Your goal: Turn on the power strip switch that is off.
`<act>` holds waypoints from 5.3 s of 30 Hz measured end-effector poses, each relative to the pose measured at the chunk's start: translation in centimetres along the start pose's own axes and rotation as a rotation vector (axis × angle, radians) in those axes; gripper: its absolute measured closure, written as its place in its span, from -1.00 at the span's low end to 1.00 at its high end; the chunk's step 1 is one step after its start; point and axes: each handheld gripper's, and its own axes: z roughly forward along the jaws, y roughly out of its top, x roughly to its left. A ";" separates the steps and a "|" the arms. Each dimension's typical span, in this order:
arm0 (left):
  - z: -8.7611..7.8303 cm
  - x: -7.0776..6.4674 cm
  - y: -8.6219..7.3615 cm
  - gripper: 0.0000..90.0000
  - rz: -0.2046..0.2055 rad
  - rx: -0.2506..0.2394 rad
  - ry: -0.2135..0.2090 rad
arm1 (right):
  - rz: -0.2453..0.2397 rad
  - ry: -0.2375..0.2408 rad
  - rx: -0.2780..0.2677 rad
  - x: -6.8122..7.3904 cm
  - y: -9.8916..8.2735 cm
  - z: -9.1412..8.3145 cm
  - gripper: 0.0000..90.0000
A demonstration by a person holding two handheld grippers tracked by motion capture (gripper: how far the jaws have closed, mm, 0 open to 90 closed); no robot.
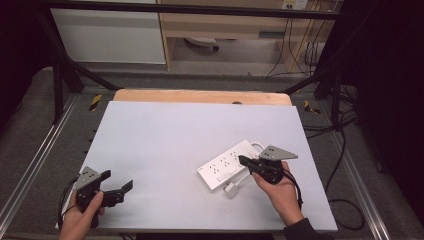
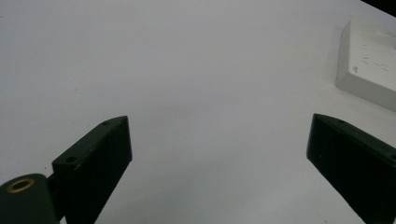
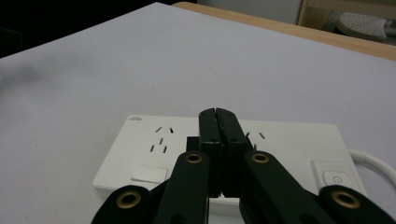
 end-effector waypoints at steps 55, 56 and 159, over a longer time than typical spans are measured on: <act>0.0 0.3 -0.1 -0.85 -0.005 0.010 0.002 | 0.013 -0.015 0.118 -0.2 -2.5 3.4 1.00; 0.0 0.3 -0.1 -0.85 -0.005 0.010 0.002 | 0.012 -0.017 0.118 -0.2 -2.5 3.5 1.00; 0.2 0.2 -0.2 -0.85 0.007 0.029 -0.004 | -0.013 -0.047 0.106 -0.1 -2.9 4.0 1.00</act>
